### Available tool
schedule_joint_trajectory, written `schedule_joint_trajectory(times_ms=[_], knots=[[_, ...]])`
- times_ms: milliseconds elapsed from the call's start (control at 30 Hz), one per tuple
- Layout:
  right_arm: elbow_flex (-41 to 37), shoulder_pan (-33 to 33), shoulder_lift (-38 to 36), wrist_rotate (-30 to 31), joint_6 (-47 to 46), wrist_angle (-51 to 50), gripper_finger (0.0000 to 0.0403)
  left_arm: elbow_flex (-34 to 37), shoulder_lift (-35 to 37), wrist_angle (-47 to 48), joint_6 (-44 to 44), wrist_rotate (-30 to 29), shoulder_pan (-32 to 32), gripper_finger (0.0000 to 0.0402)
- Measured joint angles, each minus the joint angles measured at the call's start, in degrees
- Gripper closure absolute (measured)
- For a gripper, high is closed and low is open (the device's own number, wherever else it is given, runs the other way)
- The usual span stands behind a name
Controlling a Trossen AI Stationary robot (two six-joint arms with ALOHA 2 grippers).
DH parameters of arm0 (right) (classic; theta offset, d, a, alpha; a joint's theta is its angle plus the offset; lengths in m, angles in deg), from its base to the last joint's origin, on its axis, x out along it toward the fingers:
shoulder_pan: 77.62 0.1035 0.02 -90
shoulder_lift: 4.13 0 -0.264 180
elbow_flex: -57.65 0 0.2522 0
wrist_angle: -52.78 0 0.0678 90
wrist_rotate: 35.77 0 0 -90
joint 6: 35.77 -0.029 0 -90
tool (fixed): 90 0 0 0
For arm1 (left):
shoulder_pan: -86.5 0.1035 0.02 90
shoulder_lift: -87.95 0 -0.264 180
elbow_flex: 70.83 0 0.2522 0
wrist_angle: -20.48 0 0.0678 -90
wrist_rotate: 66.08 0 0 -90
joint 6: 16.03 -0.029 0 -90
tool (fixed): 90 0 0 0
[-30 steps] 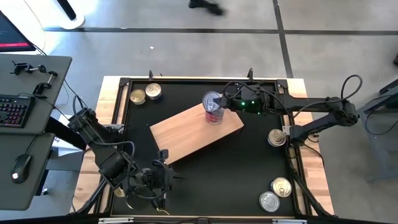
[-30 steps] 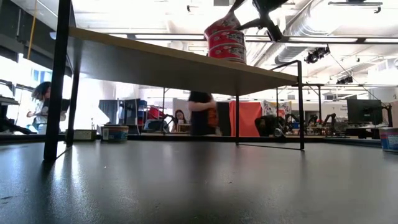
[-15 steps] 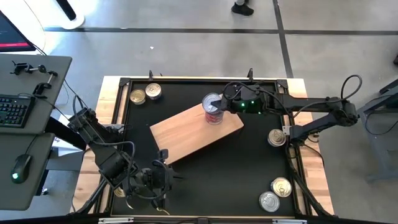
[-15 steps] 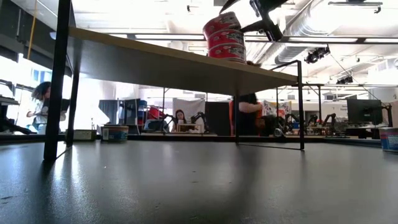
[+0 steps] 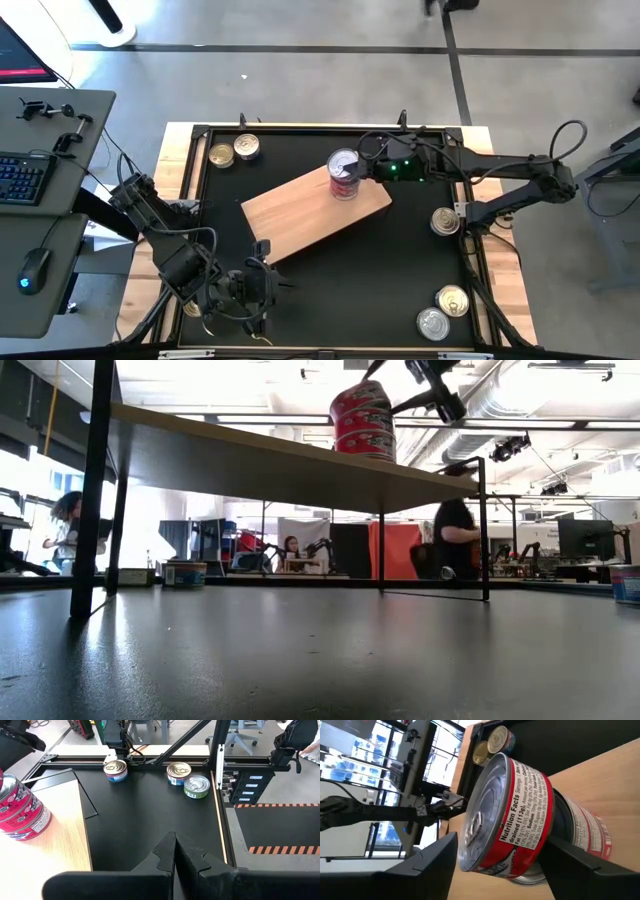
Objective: Stack canned seafood by type on shelf
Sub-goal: Stack the red tuna can on the top of the other red tuna cans on the shelf
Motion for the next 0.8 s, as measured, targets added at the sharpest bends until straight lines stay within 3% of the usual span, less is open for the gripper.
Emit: schedule_joint_trajectory(times_ms=[800], knots=[[0.01,0.0,-2.78,-1.51,-0.17,-3.89,0.0146,0.0,0.02,-0.04,1.88,0.0,-0.31,0.0402]])
